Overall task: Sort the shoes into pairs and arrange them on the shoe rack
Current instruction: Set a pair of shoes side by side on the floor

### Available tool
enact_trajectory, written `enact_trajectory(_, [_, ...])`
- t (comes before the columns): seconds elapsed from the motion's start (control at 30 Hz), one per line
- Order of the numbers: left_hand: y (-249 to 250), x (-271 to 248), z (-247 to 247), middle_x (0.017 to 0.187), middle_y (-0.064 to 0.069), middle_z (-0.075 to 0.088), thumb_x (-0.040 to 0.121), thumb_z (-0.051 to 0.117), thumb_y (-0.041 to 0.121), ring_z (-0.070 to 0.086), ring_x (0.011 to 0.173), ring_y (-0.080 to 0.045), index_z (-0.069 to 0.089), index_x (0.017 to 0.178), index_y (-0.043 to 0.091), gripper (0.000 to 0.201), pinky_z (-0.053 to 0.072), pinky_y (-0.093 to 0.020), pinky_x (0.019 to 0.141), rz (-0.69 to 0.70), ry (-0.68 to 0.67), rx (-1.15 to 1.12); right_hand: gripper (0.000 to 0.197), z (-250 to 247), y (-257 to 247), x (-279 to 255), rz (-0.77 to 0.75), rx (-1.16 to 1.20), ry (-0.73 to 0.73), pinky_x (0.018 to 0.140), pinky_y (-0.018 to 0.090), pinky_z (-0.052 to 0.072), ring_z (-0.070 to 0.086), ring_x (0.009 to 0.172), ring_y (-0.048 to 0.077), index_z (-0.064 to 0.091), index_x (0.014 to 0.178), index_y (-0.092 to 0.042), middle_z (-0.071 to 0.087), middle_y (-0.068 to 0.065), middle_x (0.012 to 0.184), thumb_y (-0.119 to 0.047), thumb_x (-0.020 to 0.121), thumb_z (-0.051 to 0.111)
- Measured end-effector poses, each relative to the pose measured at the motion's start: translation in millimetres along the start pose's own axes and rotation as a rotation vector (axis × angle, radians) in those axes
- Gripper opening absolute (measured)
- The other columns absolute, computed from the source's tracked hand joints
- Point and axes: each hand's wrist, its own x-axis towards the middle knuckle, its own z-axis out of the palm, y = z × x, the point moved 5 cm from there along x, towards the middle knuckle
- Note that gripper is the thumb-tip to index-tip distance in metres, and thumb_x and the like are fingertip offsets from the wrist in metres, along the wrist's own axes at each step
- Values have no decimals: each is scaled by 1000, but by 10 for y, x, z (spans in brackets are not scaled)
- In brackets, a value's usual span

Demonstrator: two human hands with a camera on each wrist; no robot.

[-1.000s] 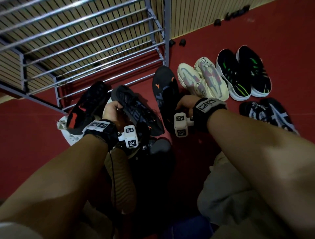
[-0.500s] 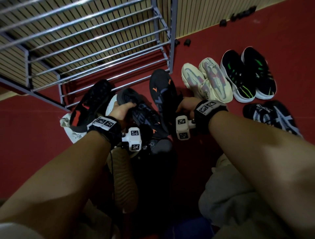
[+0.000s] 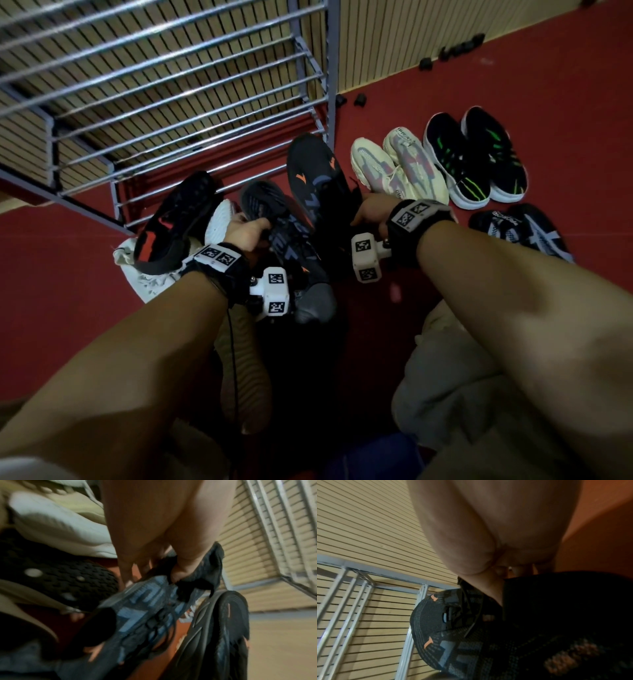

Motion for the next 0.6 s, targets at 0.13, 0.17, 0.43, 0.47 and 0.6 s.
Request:
enact_trajectory(0.13, [203, -125, 322, 83, -13, 60, 86, 59, 0, 58, 63, -23, 50, 108, 11, 26, 49, -25, 48, 37, -71, 79, 60, -253, 51, -239, 11, -33, 57, 101, 36, 48, 52, 102, 17, 50, 136, -6, 52, 3, 111, -12, 79, 70])
enact_trajectory(0.17, [227, -136, 425, 84, -12, 60, 86, 59, 0, 58, 63, -21, 50, 107, 13, 26, 49, -26, 52, 54, -93, 97, 58, -340, 98, -303, 17, -31, 78, 102, 34, 47, 51, 101, 15, 49, 136, -5, 51, 3, 111, -10, 81, 68])
enact_trajectory(0.43, [304, -287, 1284, 80, -15, 60, 88, 56, 3, 58, 55, -21, 55, 90, 13, 10, 45, -23, 43, 96, -201, 55, 33, -1094, 953, -531, 142, -279, 156, 98, 37, 49, 57, 99, 21, 60, 121, -3, 60, 8, 110, -16, 92, 57])
enact_trajectory(0.47, [270, -320, 1375, 76, -12, 59, 88, 55, 2, 59, 52, -19, 54, 85, 15, 14, 49, -27, 48, 76, -219, 60, 28, -1188, 1094, -530, 161, -318, 162, 94, 39, 51, 60, 94, 23, 66, 113, -10, 63, 6, 103, -23, 90, 59])
enact_trajectory(0.6, [-67, -361, 1685, 66, -8, 58, 86, 57, -4, 60, 55, -22, 51, 68, 14, 26, 52, -39, 64, 20, -304, 145, 5, -1312, 1513, -579, 245, -386, 15, 78, 30, 54, 63, 89, 23, 69, 76, -34, 67, -2, 93, -35, 77, 65])
